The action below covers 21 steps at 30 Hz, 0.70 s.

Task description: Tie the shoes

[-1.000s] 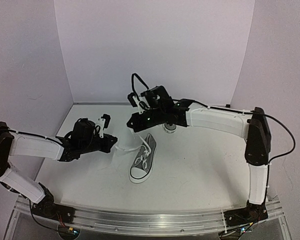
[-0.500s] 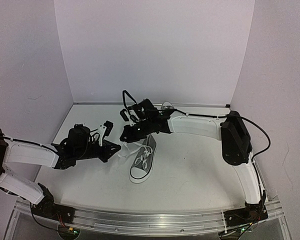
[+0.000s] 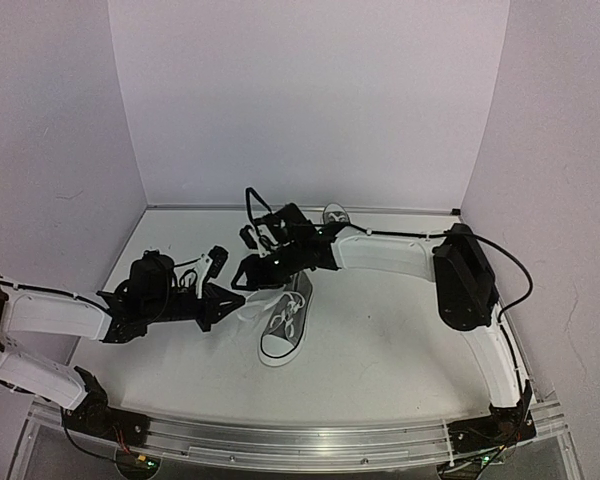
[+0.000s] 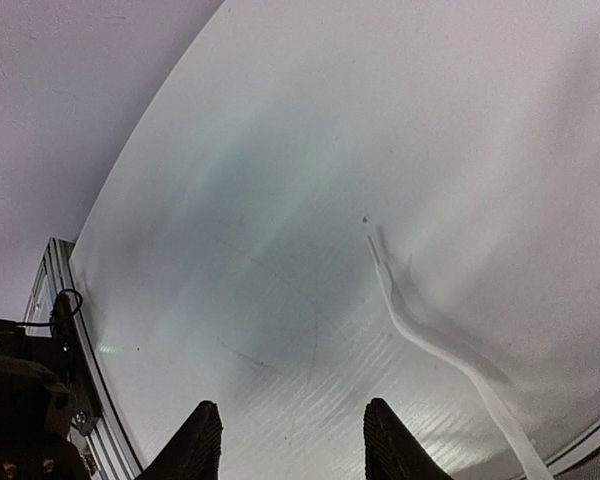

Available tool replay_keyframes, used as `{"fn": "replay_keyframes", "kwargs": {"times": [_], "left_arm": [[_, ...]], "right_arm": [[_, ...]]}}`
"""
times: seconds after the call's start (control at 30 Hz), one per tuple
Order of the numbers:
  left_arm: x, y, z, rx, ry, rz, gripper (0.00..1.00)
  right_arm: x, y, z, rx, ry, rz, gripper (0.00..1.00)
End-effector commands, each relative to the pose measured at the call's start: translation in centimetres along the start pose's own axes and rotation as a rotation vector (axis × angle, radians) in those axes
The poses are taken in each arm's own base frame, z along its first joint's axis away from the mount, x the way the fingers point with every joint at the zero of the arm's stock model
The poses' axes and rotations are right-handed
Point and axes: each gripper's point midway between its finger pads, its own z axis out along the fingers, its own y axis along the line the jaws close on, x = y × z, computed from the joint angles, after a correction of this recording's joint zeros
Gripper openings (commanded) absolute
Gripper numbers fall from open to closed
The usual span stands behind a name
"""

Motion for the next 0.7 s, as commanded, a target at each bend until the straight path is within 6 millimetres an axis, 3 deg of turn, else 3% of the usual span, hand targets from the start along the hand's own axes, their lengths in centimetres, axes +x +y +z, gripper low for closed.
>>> {"fn": "replay_keyframes", "kwargs": {"times": [0.0,0.1,0.23,0.5,0.67], "left_arm": [[-1.9,-1.0,0.3,0.043,-0.031,0.068,0.0],[-2.5,-0.9,0.8,0.038,-0.03,0.093,0.0],[-2.7,-0.8,2.1,0.049,0.022,0.133,0.0],[-5.5,0.5,4.3,-0.009,0.001,0.22,0.0],[-6.7,1.8,5.6,-0.061,0.014,0.236,0.0]], "right_arm": [[-3.5,2.2,-7.0,-0.025,-0.103,-0.046,0.46],[-3.4,0.0,-9.6,0.031,-0.123,-0.037,0.44],[-0.6,-3.7,-10.1,0.104,-0.074,-0.01,0.39],[3.1,-6.8,-8.1,0.155,0.017,0.004,0.36],[4.5,-7.4,-7.2,0.15,0.055,0.002,0.36]]}}
